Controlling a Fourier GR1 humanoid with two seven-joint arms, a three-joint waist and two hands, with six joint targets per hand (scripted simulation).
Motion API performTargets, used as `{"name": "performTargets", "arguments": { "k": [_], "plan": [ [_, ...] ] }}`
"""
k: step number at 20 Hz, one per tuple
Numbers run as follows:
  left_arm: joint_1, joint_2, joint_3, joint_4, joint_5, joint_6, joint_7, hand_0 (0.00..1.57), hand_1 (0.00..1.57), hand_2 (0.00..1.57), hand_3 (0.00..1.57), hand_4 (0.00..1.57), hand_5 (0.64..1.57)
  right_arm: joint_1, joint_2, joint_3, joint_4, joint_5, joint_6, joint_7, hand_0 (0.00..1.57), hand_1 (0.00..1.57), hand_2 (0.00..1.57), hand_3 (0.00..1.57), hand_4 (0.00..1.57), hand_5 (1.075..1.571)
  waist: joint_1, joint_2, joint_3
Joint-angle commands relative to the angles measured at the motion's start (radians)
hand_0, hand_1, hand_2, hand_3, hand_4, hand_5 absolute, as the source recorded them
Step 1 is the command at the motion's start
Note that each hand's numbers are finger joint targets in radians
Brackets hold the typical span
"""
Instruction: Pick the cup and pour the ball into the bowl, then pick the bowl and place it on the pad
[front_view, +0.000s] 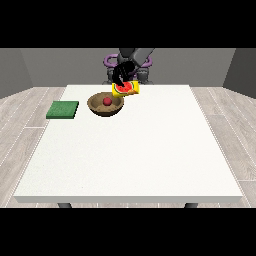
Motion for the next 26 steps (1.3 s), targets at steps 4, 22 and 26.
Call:
{"name": "performTargets", "arguments": {
  "k": [4, 22, 26],
  "plan": [
    [0.089, 0.12, 0.295, -0.136, 0.331, 0.175, -0.149, 1.11, 1.11, 1.47, 1.48, 0.95, 1.548, 0.094, -0.014, -0.021, -0.034, -0.013, 0.024, 0.001, 0.0, 0.0, 0.0, 0.0, 0.38, 1.564, 0.03, -0.026, -0.0033],
    [0.417, -0.016, 0.784, -0.597, 1.364, -0.047, -0.842, 1.37, 1.37, 1.57, 1.57, 0.86, 1.564, 0.111, 0.057, 0.026, -0.225, 0.019, -0.049, -0.009, 0.0, 0.0, 0.0, 0.0, 0.46, 1.566, 0.116, 0.161, -0.0256],
    [0.435, 0.05, 0.903, -0.663, 1.576, -0.331, -0.98, 0.41, 0.41, 0.0, 0.0, 0.26, 1.569, 0.126, 0.088, 0.027, -0.25, 0.051, -0.109, -0.003, 0.0, 0.0, 0.0, 0.0, 0.53, 1.564, 0.201, 0.207, -0.0132]
  ]
}}
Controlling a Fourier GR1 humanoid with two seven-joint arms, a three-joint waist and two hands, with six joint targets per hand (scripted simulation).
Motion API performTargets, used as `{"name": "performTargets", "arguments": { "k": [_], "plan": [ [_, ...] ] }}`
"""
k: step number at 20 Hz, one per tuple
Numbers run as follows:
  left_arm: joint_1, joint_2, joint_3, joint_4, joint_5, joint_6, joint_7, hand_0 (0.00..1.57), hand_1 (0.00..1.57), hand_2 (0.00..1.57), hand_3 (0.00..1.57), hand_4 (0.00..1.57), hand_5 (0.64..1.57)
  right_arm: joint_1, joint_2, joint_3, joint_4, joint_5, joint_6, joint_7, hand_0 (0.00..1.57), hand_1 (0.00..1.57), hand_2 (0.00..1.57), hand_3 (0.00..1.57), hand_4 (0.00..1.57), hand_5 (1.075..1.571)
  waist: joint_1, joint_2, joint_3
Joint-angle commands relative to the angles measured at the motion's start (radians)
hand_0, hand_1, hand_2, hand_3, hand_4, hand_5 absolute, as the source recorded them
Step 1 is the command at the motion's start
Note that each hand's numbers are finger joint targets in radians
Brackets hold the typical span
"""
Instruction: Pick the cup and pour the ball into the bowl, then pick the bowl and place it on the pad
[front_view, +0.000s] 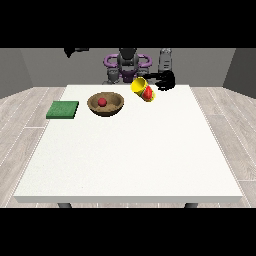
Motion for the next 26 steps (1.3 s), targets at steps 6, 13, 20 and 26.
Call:
{"name": "performTargets", "arguments": {
  "k": [6, 13, 20, 26],
  "plan": [
    [-0.027, 0.21, 0.222, 0.039, 0.355, -0.538, -0.184, 0.0, 0.0, 0.0, 0.0, 0.0, 1.553, -0.01, 0.096, 0.135, -0.154, 0.169, -0.13, -0.011, 0.0, 0.0, 0.0, 0.0, 0.49, 1.568, 0.033, 0.194, 0.0145],
    [-0.123, 0.428, 0.234, 0.053, 0.376, -0.666, 0.004, 0.0, 0.0, 0.0, 0.0, 0.0, 1.525, -0.054, 0.113, 0.085, 0.078, 0.157, -0.122, -0.119, 0.0, 0.0, 0.0, 0.0, 0.47, 1.569, 0.065, 0.214, 0.0185],
    [-0.257, 0.55, 0.229, -0.016, 0.377, -0.638, 0.186, 0.0, 0.0, 0.0, 0.0, 0.0, 1.523, -0.087, 0.119, 0.017, 0.389, 0.099, -0.047, -0.294, 0.0, 0.0, 0.0, 0.0, 0.42, 1.57, 0.058, 0.225, 0.0201],
    [-0.311, 0.657, 0.261, -0.023, 0.387, -0.651, 0.231, 0.0, 0.0, 0.0, 0.0, 0.0, 1.544, -0.153, 0.087, -0.036, 0.589, 0.061, 0.029, -0.407, 0.0, 0.0, 0.0, 0.0, 0.32, 1.571, 0.034, 0.261, 0.019]
  ]
}}
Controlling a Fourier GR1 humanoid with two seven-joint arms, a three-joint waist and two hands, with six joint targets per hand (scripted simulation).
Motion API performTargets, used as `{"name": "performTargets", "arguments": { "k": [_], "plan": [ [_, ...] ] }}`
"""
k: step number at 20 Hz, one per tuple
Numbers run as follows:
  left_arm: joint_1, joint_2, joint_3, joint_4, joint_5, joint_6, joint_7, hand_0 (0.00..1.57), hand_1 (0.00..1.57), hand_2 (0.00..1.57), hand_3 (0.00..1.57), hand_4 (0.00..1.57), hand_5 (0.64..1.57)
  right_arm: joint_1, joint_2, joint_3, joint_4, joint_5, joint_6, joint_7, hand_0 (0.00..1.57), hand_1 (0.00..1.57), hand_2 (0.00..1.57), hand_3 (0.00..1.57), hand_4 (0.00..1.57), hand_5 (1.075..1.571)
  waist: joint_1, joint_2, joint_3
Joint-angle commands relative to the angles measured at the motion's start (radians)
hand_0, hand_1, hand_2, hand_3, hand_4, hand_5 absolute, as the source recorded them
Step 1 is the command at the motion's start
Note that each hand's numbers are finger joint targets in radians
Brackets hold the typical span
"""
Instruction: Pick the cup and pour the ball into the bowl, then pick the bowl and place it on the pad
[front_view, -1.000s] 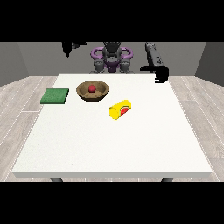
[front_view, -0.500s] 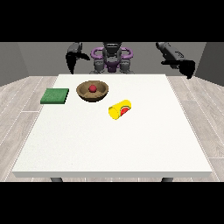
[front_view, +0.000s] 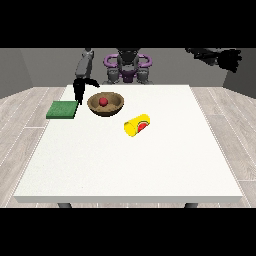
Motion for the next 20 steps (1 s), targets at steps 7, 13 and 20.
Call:
{"name": "performTargets", "arguments": {
  "k": [7, 13, 20],
  "plan": [
    [-0.078, 0.08, 0.014, -0.053, 0.063, -0.035, 0.148, 0.0, 0.0, 0.0, 0.0, 0.0, 1.535, -0.127, -0.024, -0.088, 0.38, -0.038, 0.039, -0.122, 0.0, 0.0, 0.0, 0.0, 0.35, 1.569, 0.022, -0.017, -0.0003],
    [-0.097, 0.128, 0.028, -0.038, 0.075, -0.041, 0.18, 0.0, 0.0, 0.0, 0.0, 0.0, 1.536, -0.224, -0.059, -0.104, 0.499, -0.049, 0.042, -0.101, 0.0, 0.0, 0.0, 0.0, 0.4, 1.571, 0.004, -0.014, -0.0009],
    [-0.153, 0.164, 0.034, -0.079, 0.103, -0.06, 0.201, 0.0, 0.0, 0.0, 0.0, 0.0, 1.529, -0.267, -0.027, -0.11, 0.579, -0.017, -0.014, -0.224, 0.0, 0.0, 0.0, 0.0, 0.31, 1.567, 0.051, 0.064, -0.0007]
  ]
}}
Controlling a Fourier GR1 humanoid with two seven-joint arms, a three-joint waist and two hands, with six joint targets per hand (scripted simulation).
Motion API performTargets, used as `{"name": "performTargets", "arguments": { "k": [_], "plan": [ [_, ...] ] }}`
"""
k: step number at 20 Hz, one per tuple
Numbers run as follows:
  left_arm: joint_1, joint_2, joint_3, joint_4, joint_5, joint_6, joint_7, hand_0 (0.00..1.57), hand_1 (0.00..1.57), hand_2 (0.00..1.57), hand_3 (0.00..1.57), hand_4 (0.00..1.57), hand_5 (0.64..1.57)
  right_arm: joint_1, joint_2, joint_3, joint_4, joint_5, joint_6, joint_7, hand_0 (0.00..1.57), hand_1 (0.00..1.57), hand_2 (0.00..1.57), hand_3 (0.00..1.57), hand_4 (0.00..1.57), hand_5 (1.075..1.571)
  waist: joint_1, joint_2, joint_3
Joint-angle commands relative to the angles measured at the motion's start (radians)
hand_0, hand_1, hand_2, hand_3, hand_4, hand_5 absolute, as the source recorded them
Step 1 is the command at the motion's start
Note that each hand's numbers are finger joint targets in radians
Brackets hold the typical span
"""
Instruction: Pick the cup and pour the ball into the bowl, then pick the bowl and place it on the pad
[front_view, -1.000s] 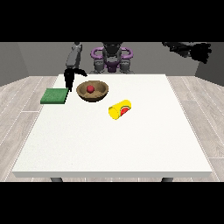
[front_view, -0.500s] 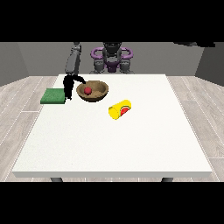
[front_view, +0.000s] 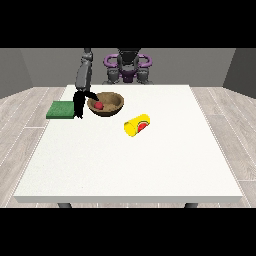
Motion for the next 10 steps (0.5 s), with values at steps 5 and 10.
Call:
{"name": "performTargets", "arguments": {
  "k": [5, 10],
  "plan": [
    [-0.003, -0.014, -0.017, -0.032, 0.001, 0.01, 0.005, 0.0, 0.0, 0.0, 0.0, 0.0, 1.537, -0.055, 0.035, 0.007, 0.1, 0.011, -0.054, 0.017, 0.0, 0.0, 0.0, 0.0, 0.31, 1.57, 0.043, 0.03, 0.0163],
    [-0.078, 0.041, -0.013, -0.022, 0.037, -0.035, 0.07, 0.0, 0.0, 0.0, 0.0, 0.0, 1.533, -0.099, 0.067, 0.015, 0.101, 0.042, -0.143, 0.001, 0.0, 0.0, 0.0, 0.0, 0.44, 1.57, 0.095, 0.062, 0.0169]
  ]
}}
